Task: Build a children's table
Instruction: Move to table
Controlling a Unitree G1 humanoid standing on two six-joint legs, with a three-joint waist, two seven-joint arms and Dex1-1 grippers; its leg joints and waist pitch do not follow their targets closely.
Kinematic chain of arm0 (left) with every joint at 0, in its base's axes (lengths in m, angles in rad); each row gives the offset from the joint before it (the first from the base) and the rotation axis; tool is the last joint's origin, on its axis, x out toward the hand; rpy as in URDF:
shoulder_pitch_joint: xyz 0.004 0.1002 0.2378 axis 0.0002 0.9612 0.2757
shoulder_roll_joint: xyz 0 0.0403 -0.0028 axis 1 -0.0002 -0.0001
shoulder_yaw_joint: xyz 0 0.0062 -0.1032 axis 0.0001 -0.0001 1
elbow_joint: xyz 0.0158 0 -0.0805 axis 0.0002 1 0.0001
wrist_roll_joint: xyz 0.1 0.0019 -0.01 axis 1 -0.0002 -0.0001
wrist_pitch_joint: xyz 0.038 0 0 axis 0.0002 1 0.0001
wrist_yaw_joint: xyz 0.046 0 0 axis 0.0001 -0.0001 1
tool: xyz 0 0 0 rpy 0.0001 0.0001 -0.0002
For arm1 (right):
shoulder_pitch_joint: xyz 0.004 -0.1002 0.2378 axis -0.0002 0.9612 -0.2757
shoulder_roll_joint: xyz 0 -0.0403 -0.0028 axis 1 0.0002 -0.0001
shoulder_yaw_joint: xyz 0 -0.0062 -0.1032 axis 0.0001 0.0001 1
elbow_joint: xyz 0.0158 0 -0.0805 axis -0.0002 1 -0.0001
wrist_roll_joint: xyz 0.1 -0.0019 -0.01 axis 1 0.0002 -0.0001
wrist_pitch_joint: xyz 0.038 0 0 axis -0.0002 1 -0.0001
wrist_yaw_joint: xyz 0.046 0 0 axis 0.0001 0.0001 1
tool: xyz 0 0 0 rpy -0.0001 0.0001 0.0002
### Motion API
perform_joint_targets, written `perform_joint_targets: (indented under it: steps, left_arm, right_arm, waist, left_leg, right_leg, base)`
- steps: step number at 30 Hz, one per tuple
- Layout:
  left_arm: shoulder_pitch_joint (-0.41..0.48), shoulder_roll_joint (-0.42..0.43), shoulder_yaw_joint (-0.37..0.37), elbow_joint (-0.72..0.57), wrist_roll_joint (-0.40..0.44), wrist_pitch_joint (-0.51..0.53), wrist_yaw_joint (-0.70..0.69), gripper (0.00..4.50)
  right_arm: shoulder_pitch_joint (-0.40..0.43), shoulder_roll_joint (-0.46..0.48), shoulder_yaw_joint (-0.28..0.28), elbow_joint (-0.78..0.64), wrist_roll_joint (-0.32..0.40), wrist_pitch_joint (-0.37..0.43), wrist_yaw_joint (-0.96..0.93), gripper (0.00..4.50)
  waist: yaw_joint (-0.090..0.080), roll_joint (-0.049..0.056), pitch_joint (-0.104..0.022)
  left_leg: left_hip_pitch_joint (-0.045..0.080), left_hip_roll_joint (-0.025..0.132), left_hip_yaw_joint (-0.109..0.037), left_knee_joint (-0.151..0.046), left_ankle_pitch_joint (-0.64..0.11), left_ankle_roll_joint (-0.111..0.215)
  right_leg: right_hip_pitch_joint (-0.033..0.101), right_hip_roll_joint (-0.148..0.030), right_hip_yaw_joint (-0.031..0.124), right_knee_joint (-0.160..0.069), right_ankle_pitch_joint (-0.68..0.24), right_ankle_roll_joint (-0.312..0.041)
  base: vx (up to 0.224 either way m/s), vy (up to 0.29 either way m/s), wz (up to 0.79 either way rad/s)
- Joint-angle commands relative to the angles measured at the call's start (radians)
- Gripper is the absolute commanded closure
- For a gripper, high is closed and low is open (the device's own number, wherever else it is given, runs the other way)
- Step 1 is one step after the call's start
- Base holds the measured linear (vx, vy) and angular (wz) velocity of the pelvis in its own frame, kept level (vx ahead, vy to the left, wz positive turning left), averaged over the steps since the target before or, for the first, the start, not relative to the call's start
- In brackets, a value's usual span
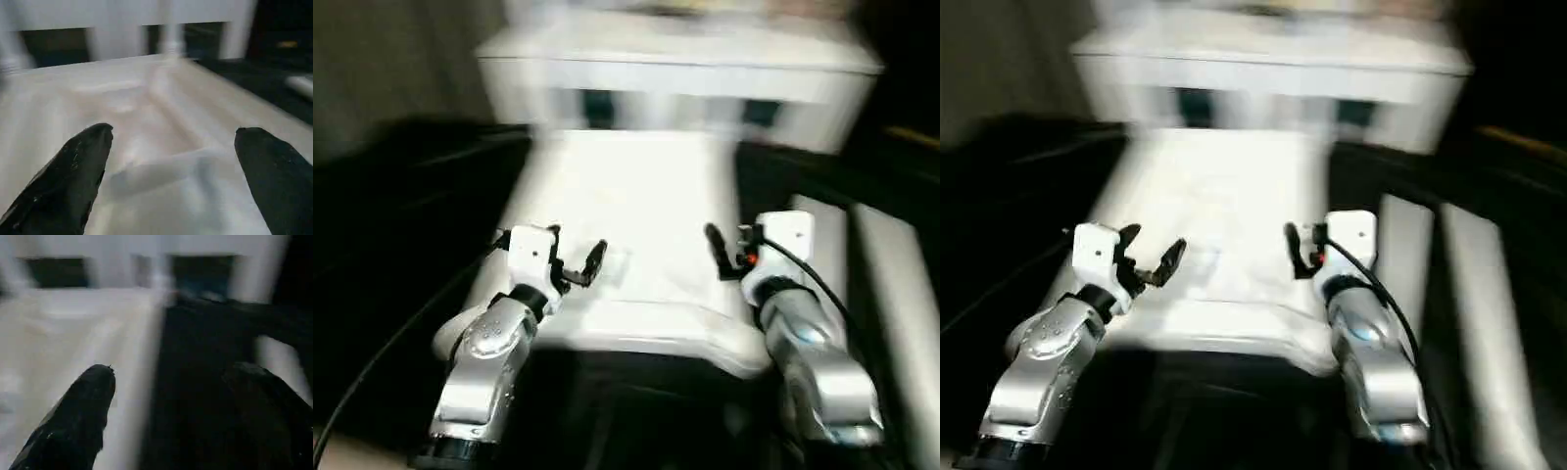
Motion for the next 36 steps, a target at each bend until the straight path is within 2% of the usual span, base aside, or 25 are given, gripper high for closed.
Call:
perform_joint_targets:
  steps: [1, 2, 4, 6, 7, 8, 10, 14, 16, 18, 20, 21, 22, 23, 24, 25, 26, 27, 28, 29, 30, 31, 32, 34, 36]
  left_arm:
    - [-0.012, 0.004, 0.004, -0.009, 0.006, 0.002, 0.008, 0.01]
    - [-0.013, 0.004, 0.001, -0.011, 0.011, 0.001, 0.012, 0.01]
    - [-0.012, -0.008, -0.005, -0.03, 0.018, -0.009, 0.033, 0.01]
    - [-0.011, -0.014, -0.01, -0.042, 0.021, 0.002, 0.045, 0.01]
    - [-0.006, -0.017, -0.03, -0.06, 0.044, 0.003, 0.055, 0.01]
    - [-0.005, -0.016, -0.042, -0.068, 0.063, 0.005, 0.063, 0.01]
    - [-0.006, -0.036, -0.043, -0.071, 0.085, 0.02, 0.102, 0.01]
    - [-0.008, -0.053, -0.041, -0.068, 0.098, 0.036, 0.143, 0.01]
    - [-0.008, -0.061, -0.035, -0.066, 0.104, 0.03, 0.164, 0.01]
    - [-0.011, -0.062, -0.031, -0.066, 0.117, 0.035, 0.183, 0.01]
    - [-0.015, -0.061, -0.027, -0.059, 0.126, 0.043, 0.196, 0.01]
    - [-0.021, -0.067, -0.014, -0.048, 0.12, 0.051, 0.207, 0.01]
    - [-0.024, -0.073, -0.004, -0.043, 0.11, 0.051, 0.209, 0.01]
    - [-0.025, -0.078, 0.002, -0.041, 0.102, 0.05, 0.21, 0.01]
    - [-0.031, -0.088, 0.019, -0.041, 0.091, 0.06, 0.226, 0.01]
    - [-0.032, -0.089, 0.02, -0.041, 0.089, 0.062, 0.226, 0.01]
    - [-0.034, -0.091, 0.024, -0.041, 0.083, 0.068, 0.226, 0.01]
    - [-0.037, -0.092, 0.028, -0.041, 0.079, 0.073, 0.228, 0.01]
    - [-0.037, -0.092, 0.03, -0.041, 0.078, 0.074, 0.228, 0.01]
    - [-0.036, -0.095, 0.031, -0.047, 0.072, 0.073, 0.226, 0.01]
    - [-0.036, -0.096, 0.031, -0.057, 0.085, 0.076, 0.237, 0.01]
    - [-0.036, -0.094, 0.029, -0.061, 0.1, 0.08, 0.247, 0.01]
    - [-0.037, -0.091, 0.027, -0.061, 0.108, 0.094, 0.25, 0.01]
    - [-0.041, -0.085, 0.022, -0.065, 0.097, 0.083, 0.232, 0.01]
    - [-0.047, -0.084, 0.026, -0.068, 0.093, 0.063, 0.234, 0.01]
  right_arm:
    - [-0.001, 0.003, -0.002, -0.022, 0.007, 0.022, -0.01, 0.52]
    - [-0.001, 0.003, -0.003, -0.023, 0.005, 0.025, -0.01, 0.52]
    - [-0.003, 0.003, 0.001, -0.026, 0.002, 0.036, -0.006, 0.52]
    - [-0.009, 0.002, 0.007, -0.022, 0.0, 0.034, -0.001, 0.52]
    - [-0.018, -0.003, 0.019, -0.018, 0.002, 0.034, 0.016, 0.52]
    - [-0.024, -0.005, 0.025, -0.017, 0.01, 0.039, 0.029, 0.52]
    - [-0.037, -0.027, 0.056, -0.002, 0.021, 0.058, 0.079, 0.52]
    - [-0.052, -0.05, 0.078, 0.011, 0.031, 0.06, 0.131, 0.52]
    - [-0.061, -0.058, 0.081, 0.026, 0.022, 0.048, 0.135, 0.52]
    - [-0.07, -0.066, 0.083, 0.04, 0.01, 0.036, 0.137, 0.52]
    - [-0.086, -0.08, 0.086, 0.063, -0.007, 0.022, 0.14, 0.52]
    - [-0.095, -0.093, 0.093, 0.075, -0.014, 0.022, 0.146, 0.52]
    - [-0.098, -0.098, 0.096, 0.079, -0.018, 0.023, 0.147, 0.52]
    - [-0.101, -0.103, 0.099, 0.082, -0.02, 0.023, 0.148, 0.52]
    - [-0.102, -0.102, 0.101, 0.09, -0.011, 0.018, 0.148, 0.52]
    - [-0.102, -0.101, 0.101, 0.091, -0.011, 0.018, 0.148, 0.52]
    - [-0.101, -0.099, 0.099, 0.094, -0.008, 0.015, 0.146, 0.52]
    - [-0.099, -0.096, 0.098, 0.098, -0.002, 0.009, 0.147, 0.52]
    - [-0.098, -0.095, 0.097, 0.1, 0.0, 0.005, 0.147, 0.52]
    - [-0.098, -0.092, 0.096, 0.104, -0.004, -0.009, 0.142, 0.52]
    - [-0.102, -0.094, 0.102, 0.116, -0.024, -0.051, 0.13, 0.52]
    - [-0.104, -0.096, 0.107, 0.123, -0.037, -0.073, 0.124, 0.52]
    - [-0.105, -0.101, 0.116, 0.129, -0.057, -0.099, 0.112, 0.52]
    - [-0.106, -0.107, 0.125, 0.136, -0.066, -0.107, 0.117, 0.52]
    - [-0.104, -0.104, 0.122, 0.131, -0.033, -0.093, 0.159, 0.52]
  waist:
    - [0.029, -0.049, -0.062]
    - [0.033, -0.055, -0.062]
    - [0.01, -0.062, -0.053]
    - [-0.015, -0.047, -0.035]
    - [-0.045, 0.023, -0.015]
    - [-0.046, 0.046, -0.003]
    - [-0.026, 0.078, -0.012]
    - [-0.041, 0.071, -0.088]
    - [-0.033, 0.047, -0.102]
    - [-0.038, 0.028, -0.093]
    - [-0.015, -0.022, -0.081]
    - [0.008, -0.051, -0.085]
    - [-0.012, -0.025, -0.065]
    - [-0.03, -0.037, -0.048]
    - [-0.036, -0.031, -0.053]
    - [-0.049, -0.015, -0.055]
    - [-0.058, 0.037, -0.054]
    - [-0.069, 0.049, -0.053]
    - [-0.084, 0.059, -0.071]
    - [-0.148, 0.012, -0.085]
    - [-0.056, -0.049, -0.081]
    - [-0.046, -0.058, -0.097]
    - [-0.007, -0.075, -0.08]
    - [0.027, -0.037, -0.083]
    - [0.01, 0.028, -0.103]
  left_leg:
    - [-0.061, -0.045, -0.04, 0.038, -0.176, 0.12]
    - [-0.09, -0.059, -0.098, 0.091, -0.115, 0.096]
    - [-0.09, -0.093, -0.134, 0.118, -0.096, 0.072]
    - [-0.021, -0.103, -0.14, 0.07, -0.116, 0.084]
    - [-0.015, -0.043, -0.194, -0.099, -0.333, 0.123]
    - [-0.143, 0.075, -0.232, -0.253, -0.798, 0.105]
    - [-0.086, 0.1, -0.248, -0.241, -0.99, -0.023]
    - [0.045, 0.073, -0.331, -0.193, -0.362, -0.015]
    - [0.03, 0.034, -0.368, -0.217, -0.073, 0.04]
    - [-0.016, 0.002, -0.42, -0.261, -0.192, 0.018]
    - [-0.132, -0.092, -0.302, -0.148, -0.299, 0.007]
    - [-0.199, -0.143, -0.214, 0.022, -0.213, 0.038]
    - [-0.182, -0.099, -0.11, 0.159, -0.06, 0.041]
    - [-0.199, -0.077, -0.086, 0.166, -0.034, 0.039]
    - [-0.155, -0.055, -0.042, 0.114, -0.062, 0.004]
    - [-0.149, -0.026, -0.049, 0.082, -0.125, 0.042]
    - [-0.181, 0.027, -0.101, -0.021, -0.221, 0.127]
    - [-0.196, 0.036, -0.155, -0.08, -0.237, 0.207]
    - [-0.092, 0.054, -0.25, -0.162, -0.185, 0.366]
    - [0.003, 0.036, -0.298, -0.108, 0.021, 0.491]
    - [-0.113, -0.061, -0.162, 0.077, 0.007, 0.298]
    - [-0.233, -0.046, -0.169, 0.167, -0.063, 0.209]
    - [-0.21, -0.077, -0.132, 0.114, 0.052, 0.114]
    - [-0.142, -0.061, -0.119, -0.017, 0.265, 0.086]
    - [-0.037, 0.078, -0.204, -0.041, 0.426, 0.249]
  right_leg:
    - [0.128, -0.194, 0.2, -0.143, -0.893, -0.041]
    - [0.134, -0.207, 0.261, -0.136, -0.902, -0.077]
    - [0.096, -0.149, 0.27, -0.138, -0.822, -0.093]
    - [0.027, -0.06, 0.222, -0.163, -0.786, -0.058]
    - [0.042, -0.001, 0.044, -0.096, -0.596, -0.09]
    - [0.073, -0.001, -0.05, 0.173, -0.25, -0.038]
    - [0.05, -0.023, -0.091, 0.178, -0.078, -0.021]
    - [0.053, -0.025, -0.075, 0.114, -0.255, -0.035]
    - [0.104, -0.024, -0.052, 0.085, -0.294, -0.081]
    - [0.149, -0.042, -0.004, 0.071, -0.276, -0.133]
    - [0.198, -0.127, 0.04, -0.061, -0.323, -0.422]
    - [0.222, -0.213, -0.007, -0.112, -0.409, -0.409]
    - [0.179, -0.266, -0.085, -0.118, -0.463, -0.22]
    - [0.167, -0.278, -0.15, -0.116, -0.443, -0.102]
    - [0.183, -0.244, -0.333, -0.126, -0.338, 0.154]
    - [0.221, -0.259, -0.359, -0.125, -0.315, 0.219]
    - [0.335, -0.267, -0.313, -0.043, -0.199, 0.247]
    - [0.338, -0.211, -0.242, 0.067, -0.118, 0.216]
    - [0.18, -0.112, -0.093, 0.19, -0.272, 0.121]
    - [0.083, -0.127, -0.037, 0.144, -0.287, 0.111]
    - [0.113, -0.283, 0.087, -0.015, -0.122, 0.172]
    - [0.238, -0.357, 0.139, 0.016, 0.318, 0.187]
    - [0.213, -0.223, 0.026, 0.063, 0.766, 0.171]
    - [0.202, -0.115, -0.048, 0.089, 0.848, 0.026]
    - [0.123, -0.068, -0.06, 0.147, 0.443, -0.02]
  base:
    - [-0.005, 0.149, -0.79]
    - [-0.005, 0.149, -0.79]
    - [-0.054, 0.169, -0.66]
    - [-0.084, 0.202, -0.65]
    - [-0.127, 0.265, -0.43]
    - [-0.127, 0.265, -0.43]
    - [-0.115, 0.207, 0.04]
    - [-0.057, 0.1, -0.09]
    - [-0.139, 0.054, -0.48]
    - [-0.156, -0.014, -0.54]
    - [-0.156, -0.164, -0.34]
    - [-0.122, -0.188, -0.23]
    - [-0.077, -0.148, -0.21]
    - [-0.103, -0.207, -0.32]
    - [-0.064, -0.105, -0.24]
    - [-0.017, -0.063, -0.15]
    - [0.0, 0.0, 0.0]
    - [0.0, 0.0, 0.0]
    - [0.088, -0.032, 0.4]
    - [0.088, -0.032, 0.4]
    - [0.088, -0.063, 0.56]
    - [0.058, -0.011, 0.09]
    - [0.058, -0.011, 0.09]
    - [0.033, 0.053, -0.15]
    - [0.025, 0.098, -0.01]
